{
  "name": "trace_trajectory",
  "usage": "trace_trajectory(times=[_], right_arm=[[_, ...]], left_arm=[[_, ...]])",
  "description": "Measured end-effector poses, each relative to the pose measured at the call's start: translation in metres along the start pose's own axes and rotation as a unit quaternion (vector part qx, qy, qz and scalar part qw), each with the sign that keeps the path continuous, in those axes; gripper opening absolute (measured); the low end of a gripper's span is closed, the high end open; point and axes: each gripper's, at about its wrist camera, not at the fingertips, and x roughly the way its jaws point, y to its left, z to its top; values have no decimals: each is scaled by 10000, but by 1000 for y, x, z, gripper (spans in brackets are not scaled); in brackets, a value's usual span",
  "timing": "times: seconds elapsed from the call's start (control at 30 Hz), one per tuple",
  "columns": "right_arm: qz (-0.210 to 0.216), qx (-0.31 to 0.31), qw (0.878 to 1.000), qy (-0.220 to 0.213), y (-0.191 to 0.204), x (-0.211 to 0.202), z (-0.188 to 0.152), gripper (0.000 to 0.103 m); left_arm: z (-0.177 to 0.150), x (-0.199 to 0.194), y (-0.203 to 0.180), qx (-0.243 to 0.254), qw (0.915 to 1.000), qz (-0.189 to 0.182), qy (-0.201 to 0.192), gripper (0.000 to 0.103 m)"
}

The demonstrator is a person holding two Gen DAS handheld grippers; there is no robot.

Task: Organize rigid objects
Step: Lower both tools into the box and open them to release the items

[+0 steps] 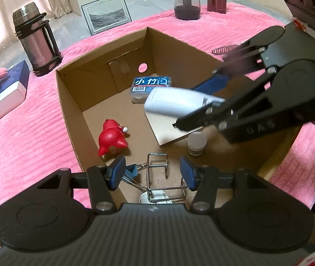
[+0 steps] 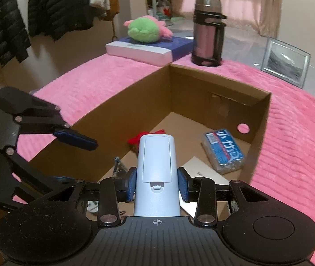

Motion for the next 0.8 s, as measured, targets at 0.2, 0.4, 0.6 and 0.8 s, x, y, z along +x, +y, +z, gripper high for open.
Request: trace_trajectory(times=[0.2,0.4,0.6,0.8], right_arm=[[142,-44,9998,127,8,5,-2,35],[153,-71,9998,117,9,4,-1,35],[99,0,9999,-101,6,-9,1,35],[103,195,9990,-388,5,-32,0,35]], left_arm=[[-2,-2,0,8,10000,31,-1,49],[-3,-4,0,-25,10000,66,-5,50],[-2,-10,-2,-109,9999,105,-82,50],[-1,-22,-9,-308,9992,107,-230,50]])
